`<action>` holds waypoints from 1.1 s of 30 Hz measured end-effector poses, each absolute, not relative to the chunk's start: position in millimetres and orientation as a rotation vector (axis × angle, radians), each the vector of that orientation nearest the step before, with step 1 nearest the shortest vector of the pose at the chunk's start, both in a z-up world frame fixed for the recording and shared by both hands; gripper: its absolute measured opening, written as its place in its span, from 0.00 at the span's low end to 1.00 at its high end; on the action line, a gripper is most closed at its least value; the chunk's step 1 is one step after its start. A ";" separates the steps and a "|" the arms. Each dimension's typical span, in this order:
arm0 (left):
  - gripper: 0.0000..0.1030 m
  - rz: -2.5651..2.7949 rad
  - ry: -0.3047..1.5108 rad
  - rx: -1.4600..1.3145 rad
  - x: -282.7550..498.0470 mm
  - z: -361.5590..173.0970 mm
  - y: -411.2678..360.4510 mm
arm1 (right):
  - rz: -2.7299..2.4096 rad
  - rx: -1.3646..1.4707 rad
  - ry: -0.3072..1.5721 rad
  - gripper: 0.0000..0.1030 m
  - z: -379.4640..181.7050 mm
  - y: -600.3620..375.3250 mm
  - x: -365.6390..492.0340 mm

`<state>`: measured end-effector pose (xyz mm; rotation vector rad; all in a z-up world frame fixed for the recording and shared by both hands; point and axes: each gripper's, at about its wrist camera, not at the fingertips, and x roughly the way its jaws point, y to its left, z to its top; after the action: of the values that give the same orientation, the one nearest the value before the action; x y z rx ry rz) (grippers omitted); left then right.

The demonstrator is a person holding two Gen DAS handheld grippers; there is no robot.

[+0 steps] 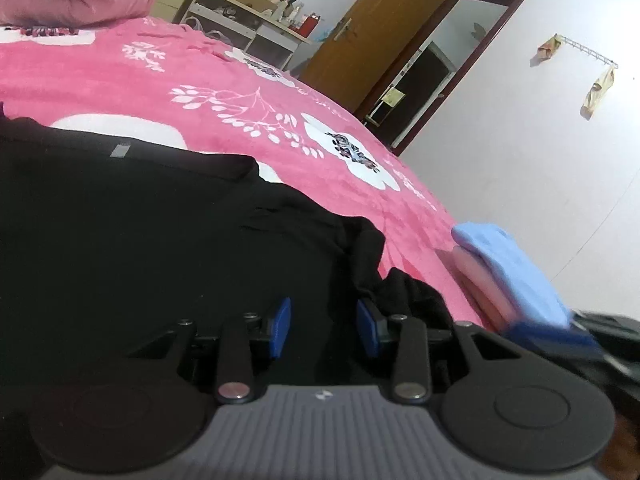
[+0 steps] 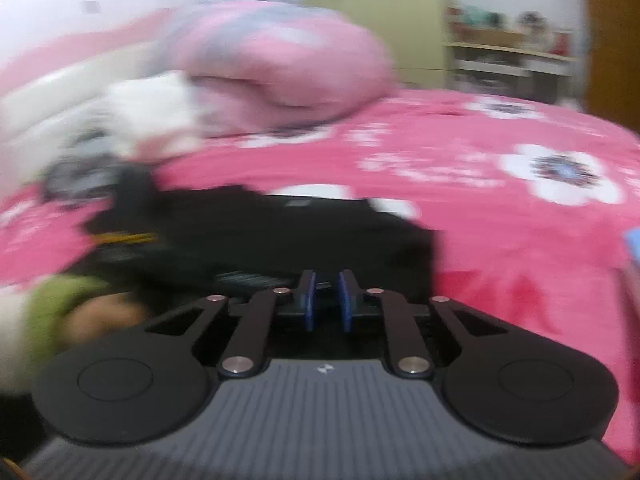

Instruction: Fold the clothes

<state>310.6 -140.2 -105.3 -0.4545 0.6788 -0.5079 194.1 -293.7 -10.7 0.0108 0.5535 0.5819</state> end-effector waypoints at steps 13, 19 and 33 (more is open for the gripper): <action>0.37 -0.534 0.673 -0.525 316.0 -112.6 -131.5 | 0.426 0.063 0.600 0.43 -29.9 -325.0 214.5; 0.37 -0.539 0.668 -0.532 316.2 -113.6 -130.7 | 0.443 0.099 0.601 0.07 -44.1 -312.8 234.0; 0.37 -0.539 0.666 -0.533 317.5 -115.0 -131.3 | 0.065 0.197 0.385 0.05 16.7 -376.0 225.5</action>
<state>317.5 -131.3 -115.0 -0.5331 0.6657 -0.5394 225.5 -376.0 16.7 0.1972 0.3854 0.0650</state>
